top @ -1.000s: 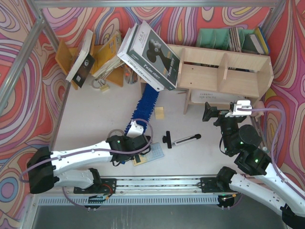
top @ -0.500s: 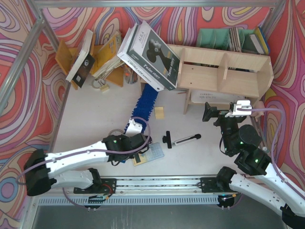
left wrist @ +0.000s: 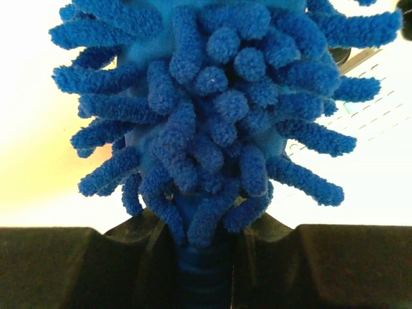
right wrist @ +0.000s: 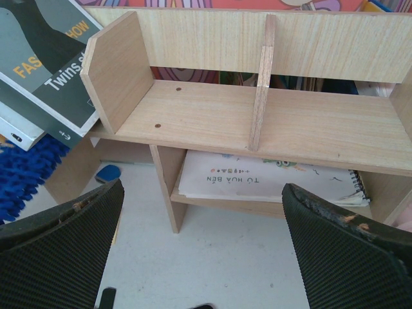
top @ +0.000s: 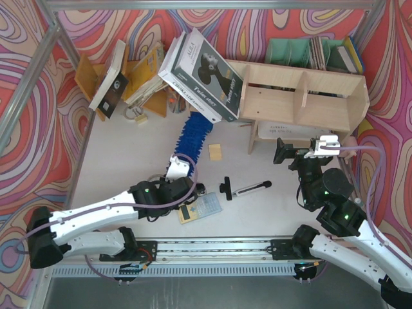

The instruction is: Dust the bookshelf with a duster

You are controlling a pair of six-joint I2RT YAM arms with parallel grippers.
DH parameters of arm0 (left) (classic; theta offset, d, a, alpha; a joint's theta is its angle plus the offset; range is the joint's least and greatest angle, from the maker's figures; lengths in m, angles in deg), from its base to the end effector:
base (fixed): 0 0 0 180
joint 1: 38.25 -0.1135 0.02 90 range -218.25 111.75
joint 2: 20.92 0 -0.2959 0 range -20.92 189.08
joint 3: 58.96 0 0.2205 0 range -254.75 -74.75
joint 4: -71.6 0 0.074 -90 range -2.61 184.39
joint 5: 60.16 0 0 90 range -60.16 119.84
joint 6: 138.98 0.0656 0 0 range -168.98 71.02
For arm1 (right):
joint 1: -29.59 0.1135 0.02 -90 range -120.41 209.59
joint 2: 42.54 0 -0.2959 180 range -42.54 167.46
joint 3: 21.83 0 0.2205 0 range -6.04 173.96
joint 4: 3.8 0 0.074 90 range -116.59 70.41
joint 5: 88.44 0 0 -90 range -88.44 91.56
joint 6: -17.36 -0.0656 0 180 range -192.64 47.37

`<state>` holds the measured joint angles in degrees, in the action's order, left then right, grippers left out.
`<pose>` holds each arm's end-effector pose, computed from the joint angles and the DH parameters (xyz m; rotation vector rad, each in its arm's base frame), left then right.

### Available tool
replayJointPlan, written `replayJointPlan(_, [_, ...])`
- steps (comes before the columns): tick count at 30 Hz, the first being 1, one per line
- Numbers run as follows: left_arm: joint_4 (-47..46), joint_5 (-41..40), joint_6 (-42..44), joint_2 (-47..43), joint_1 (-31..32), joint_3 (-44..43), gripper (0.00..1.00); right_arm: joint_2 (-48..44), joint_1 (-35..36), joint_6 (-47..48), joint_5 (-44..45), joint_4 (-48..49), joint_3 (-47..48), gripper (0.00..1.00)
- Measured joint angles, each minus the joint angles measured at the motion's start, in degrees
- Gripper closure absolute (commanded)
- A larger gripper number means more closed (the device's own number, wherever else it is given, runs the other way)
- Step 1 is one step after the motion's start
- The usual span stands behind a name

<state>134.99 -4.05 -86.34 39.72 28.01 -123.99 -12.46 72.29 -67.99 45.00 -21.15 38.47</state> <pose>0.0983 -0.1326 0.2782 0.3950 2.3303 -0.0697 0.0843 0.0164 0.3999 0.0706 1.4067 0.0407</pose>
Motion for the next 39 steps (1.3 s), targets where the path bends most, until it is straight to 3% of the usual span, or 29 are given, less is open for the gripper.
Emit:
replayJointPlan(9, [-4.33, 4.68, -2.4, 10.34, -0.04, 5.66, 1.0, 0.0, 0.0, 0.0, 0.0, 0.0, -0.02, 0.01])
replayJointPlan(15, [-5.11, 5.57, -2.69, 12.37, -0.04, 5.64, 1.0, 0.0, 0.0, 0.0, 0.0, 0.0, 0.0, 0.01])
replayJointPlan(39, [-2.4, 2.97, -2.69, -5.86, 0.07, 3.82, 1.0, -0.02, 0.0, -0.02, 0.0, 0.0, 0.0, 0.01])
